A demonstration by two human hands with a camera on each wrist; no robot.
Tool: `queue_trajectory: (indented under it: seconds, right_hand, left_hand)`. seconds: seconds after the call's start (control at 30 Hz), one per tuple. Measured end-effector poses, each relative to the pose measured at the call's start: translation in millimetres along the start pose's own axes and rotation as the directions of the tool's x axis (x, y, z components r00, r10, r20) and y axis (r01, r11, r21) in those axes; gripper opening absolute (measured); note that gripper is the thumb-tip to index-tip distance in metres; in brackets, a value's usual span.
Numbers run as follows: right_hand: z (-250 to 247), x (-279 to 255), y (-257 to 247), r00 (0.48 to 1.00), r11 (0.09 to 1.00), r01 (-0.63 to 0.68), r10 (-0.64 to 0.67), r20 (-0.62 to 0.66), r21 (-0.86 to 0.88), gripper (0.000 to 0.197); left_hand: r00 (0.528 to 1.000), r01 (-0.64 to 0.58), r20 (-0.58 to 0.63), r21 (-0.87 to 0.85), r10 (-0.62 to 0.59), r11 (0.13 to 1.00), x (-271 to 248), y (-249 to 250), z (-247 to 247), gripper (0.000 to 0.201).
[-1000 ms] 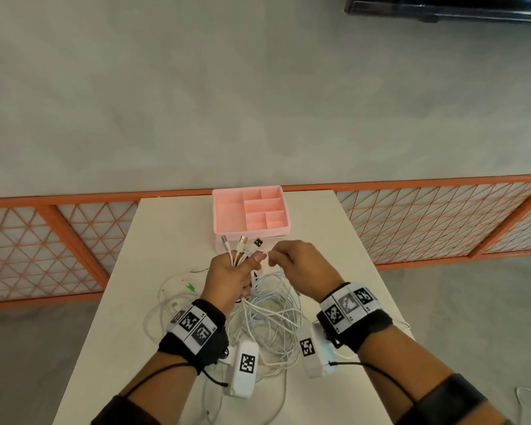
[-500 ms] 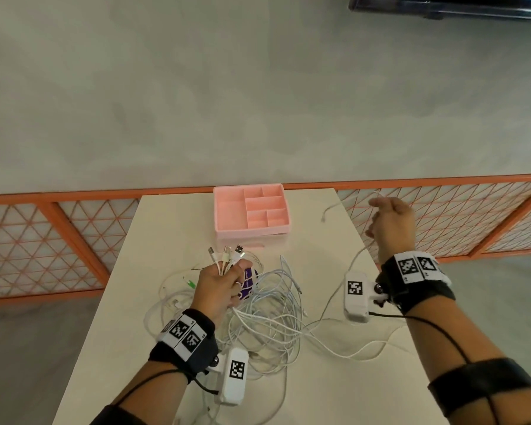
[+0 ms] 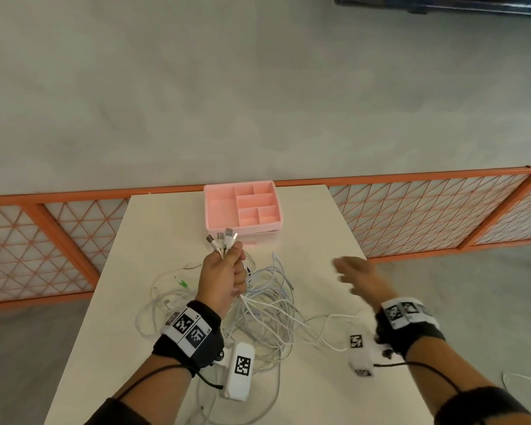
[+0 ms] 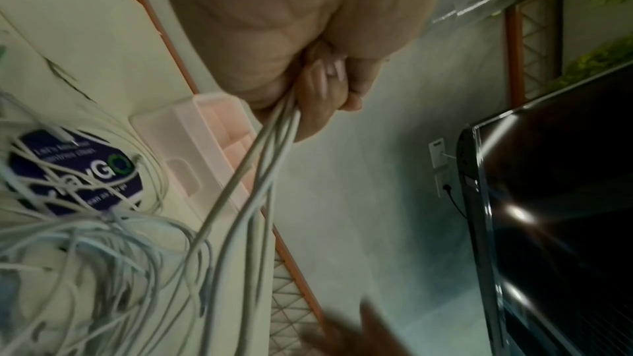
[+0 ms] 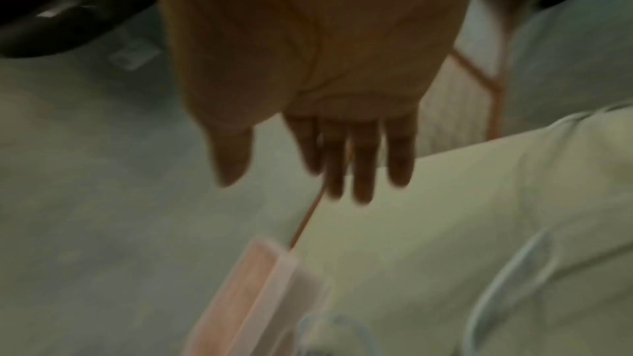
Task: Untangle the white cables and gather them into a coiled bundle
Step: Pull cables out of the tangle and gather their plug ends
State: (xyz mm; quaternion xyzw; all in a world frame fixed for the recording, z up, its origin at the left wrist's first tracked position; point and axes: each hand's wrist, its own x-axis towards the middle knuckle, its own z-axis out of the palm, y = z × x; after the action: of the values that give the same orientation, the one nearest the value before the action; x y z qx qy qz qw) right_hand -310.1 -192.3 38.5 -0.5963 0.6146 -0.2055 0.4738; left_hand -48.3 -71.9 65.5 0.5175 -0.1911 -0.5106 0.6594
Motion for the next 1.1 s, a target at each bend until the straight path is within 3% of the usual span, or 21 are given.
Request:
queue_trajectory:
  seconds: [0.03, 0.1, 0.13, 0.2, 0.3, 0.37, 0.53, 0.63, 0.8, 0.93, 1.0, 1.1]
  right_hand:
    - [20, -13, -16, 0.981, 0.994, 0.105, -0.108, 0.163, 0.029, 0.072]
    - [61, -34, -44, 0.871, 0.975, 0.204, -0.221, 0.438, 0.086, 0.050]
    - [79, -42, -53, 0.803, 0.961, 0.256, -0.270, 0.531, 0.103, 0.041]
    - [111, -50, -58, 0.752, 0.929, 0.369, -0.303, 0.586, 0.007, 0.013]
    - [130, -52, -49, 0.798, 0.900, 0.417, -0.299, 0.523, -0.122, 0.043]
    - [129, -50, -38, 0.816, 0.849, 0.454, -0.274, 0.509, -0.269, 0.052]
    - [88, -20, 26, 0.927, 0.789, 0.299, -0.108, 0.359, -0.537, 0.053]
    - [57, -8, 48, 0.962, 0.717, 0.234, -0.076, 0.261, -0.657, 0.050]
    - [20, 4, 59, 0.985, 0.659, 0.167, -0.087, 0.146, -0.733, 0.048]
    - [-26, 18, 86, 0.999, 0.653, -0.036, 0.015, -0.035, -0.756, 0.049]
    - [-54, 20, 94, 0.987, 0.628, -0.140, 0.027, -0.158, -0.765, 0.050]
    - [-77, 20, 93, 0.938, 0.631, -0.215, -0.080, -0.338, -0.746, 0.051]
  left_hand:
    - [1.000, 0.017, 0.022, -0.018, -0.017, 1.000, -1, 0, 6, 0.031]
    - [0.997, 0.042, 0.066, -0.078, -0.037, 0.996, -3, 1, 17, 0.028]
    - [0.996, 0.046, 0.081, -0.113, -0.037, 0.992, -4, 2, 21, 0.027]
    - [0.996, 0.045, 0.089, -0.174, -0.030, 0.984, -5, 4, 26, 0.027]
    - [0.998, -0.010, 0.054, -0.167, 0.019, 0.986, -5, 10, 19, 0.033]
    - [0.998, -0.062, -0.005, -0.118, 0.062, 0.991, -3, 19, 8, 0.034]
    - [0.993, -0.090, -0.091, -0.148, 0.077, 0.985, 4, 40, -27, 0.035]
    - [0.994, -0.051, -0.108, -0.156, 0.034, 0.986, 3, 32, -31, 0.034]
    - [0.998, 0.018, -0.063, -0.111, -0.026, 0.994, -3, 8, -14, 0.033]
    - [0.996, 0.029, -0.077, -0.087, -0.036, 0.996, 0, 15, -29, 0.033]
    - [0.994, 0.049, -0.090, -0.090, -0.057, 0.995, 1, 17, -43, 0.034]
    - [0.992, 0.109, -0.064, -0.051, -0.112, 0.993, -5, 4, -53, 0.034]
